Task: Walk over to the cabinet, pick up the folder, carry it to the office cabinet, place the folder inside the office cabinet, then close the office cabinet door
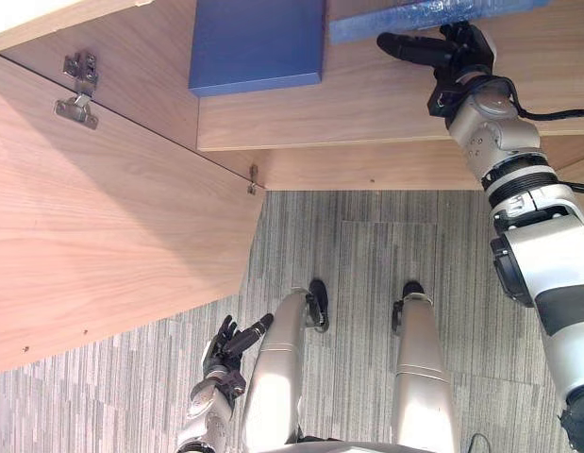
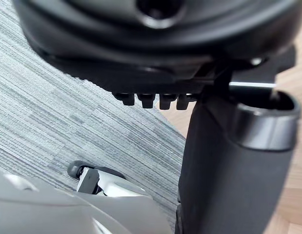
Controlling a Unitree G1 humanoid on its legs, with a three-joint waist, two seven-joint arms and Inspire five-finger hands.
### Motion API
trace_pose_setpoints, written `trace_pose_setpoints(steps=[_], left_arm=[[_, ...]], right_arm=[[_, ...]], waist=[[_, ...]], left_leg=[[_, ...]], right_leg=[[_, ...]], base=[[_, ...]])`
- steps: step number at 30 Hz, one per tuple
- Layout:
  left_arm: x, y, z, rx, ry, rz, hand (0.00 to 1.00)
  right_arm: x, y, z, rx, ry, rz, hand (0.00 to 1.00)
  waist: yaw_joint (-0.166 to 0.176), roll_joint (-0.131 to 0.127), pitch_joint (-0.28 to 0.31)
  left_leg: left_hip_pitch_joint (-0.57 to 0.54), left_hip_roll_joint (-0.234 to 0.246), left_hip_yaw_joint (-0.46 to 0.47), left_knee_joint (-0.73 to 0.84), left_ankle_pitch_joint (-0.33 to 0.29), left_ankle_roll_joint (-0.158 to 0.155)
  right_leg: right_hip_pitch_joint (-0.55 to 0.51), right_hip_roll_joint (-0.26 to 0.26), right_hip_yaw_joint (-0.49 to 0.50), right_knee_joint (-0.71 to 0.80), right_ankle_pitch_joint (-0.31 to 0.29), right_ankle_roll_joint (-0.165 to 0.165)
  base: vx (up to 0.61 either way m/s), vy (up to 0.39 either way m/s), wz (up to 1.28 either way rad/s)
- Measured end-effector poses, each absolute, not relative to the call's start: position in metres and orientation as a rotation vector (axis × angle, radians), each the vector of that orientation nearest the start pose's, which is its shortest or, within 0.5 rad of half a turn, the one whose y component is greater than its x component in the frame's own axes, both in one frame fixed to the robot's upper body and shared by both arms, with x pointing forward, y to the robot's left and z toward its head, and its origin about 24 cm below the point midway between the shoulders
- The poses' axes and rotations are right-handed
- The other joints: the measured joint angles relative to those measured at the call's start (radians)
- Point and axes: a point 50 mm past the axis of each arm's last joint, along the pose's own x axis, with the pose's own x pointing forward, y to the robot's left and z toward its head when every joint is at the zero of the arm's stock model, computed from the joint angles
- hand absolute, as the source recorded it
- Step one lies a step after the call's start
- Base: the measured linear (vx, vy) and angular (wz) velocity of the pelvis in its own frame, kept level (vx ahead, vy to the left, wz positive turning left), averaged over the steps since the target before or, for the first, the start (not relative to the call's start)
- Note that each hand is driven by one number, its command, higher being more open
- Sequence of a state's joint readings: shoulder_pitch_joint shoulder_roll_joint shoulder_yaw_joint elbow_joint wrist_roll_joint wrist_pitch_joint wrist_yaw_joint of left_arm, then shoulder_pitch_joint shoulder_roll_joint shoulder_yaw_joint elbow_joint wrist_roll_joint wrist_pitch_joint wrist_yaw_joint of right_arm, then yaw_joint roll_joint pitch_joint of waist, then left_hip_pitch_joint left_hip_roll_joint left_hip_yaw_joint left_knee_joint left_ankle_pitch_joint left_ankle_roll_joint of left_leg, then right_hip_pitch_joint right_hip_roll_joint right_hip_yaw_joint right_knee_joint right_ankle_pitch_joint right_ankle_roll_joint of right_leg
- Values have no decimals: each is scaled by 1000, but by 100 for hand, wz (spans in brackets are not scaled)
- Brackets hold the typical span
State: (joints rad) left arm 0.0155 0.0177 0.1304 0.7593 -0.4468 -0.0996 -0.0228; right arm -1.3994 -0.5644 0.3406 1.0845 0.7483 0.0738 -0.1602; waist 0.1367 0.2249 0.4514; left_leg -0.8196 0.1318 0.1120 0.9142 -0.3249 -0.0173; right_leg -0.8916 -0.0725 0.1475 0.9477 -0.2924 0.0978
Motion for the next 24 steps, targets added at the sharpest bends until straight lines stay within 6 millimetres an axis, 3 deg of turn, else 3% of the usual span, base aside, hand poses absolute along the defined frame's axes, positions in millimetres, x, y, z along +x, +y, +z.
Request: trace_pose_setpoints(steps=[8, 12, 17, 21, 24], left_arm=[[180, 188, -112, -403, 633, 291, 100], [175, 189, -115, -397, 646, 288, 100], [170, 194, -116, -390, 654, 273, 100], [159, 203, -120, -386, 674, 263, 100], [156, 205, -122, -368, 693, 243, 100]], right_arm=[[416, -240, 283, -8, -182, -231, 100], [414, -252, 271, -145, -148, -249, 100], [411, -261, 251, -416, -81, -216, 100], [407, -252, 226, -729, -53, -71, 100], [403, -245, 210, -893, -26, 38, 100]], waist=[[-6, -1, -16], [-7, -5, -38], [-5, -21, -51], [-7, -60, -82], [-7, -75, -94]], left_leg=[[0, 7, 9, -8, 0, 0], [2, 11, 15, -24, 0, 1], [30, 11, 23, -45, 2, 4], [47, 12, 29, -69, 4, 6], [74, 19, 39, -95, 6, 8]], right_leg=[[3, 5, 2, -23, 9, 5], [7, 8, 8, -54, 22, 12], [36, 6, 12, -83, 29, 16], [49, 7, 13, -106, 32, 14], [74, 14, 18, -142, 45, 13]], base=[[2, 25, -3], [16, 49, -9], [18, 47, -3], [20, 13, -3], [29, 32, -11]])
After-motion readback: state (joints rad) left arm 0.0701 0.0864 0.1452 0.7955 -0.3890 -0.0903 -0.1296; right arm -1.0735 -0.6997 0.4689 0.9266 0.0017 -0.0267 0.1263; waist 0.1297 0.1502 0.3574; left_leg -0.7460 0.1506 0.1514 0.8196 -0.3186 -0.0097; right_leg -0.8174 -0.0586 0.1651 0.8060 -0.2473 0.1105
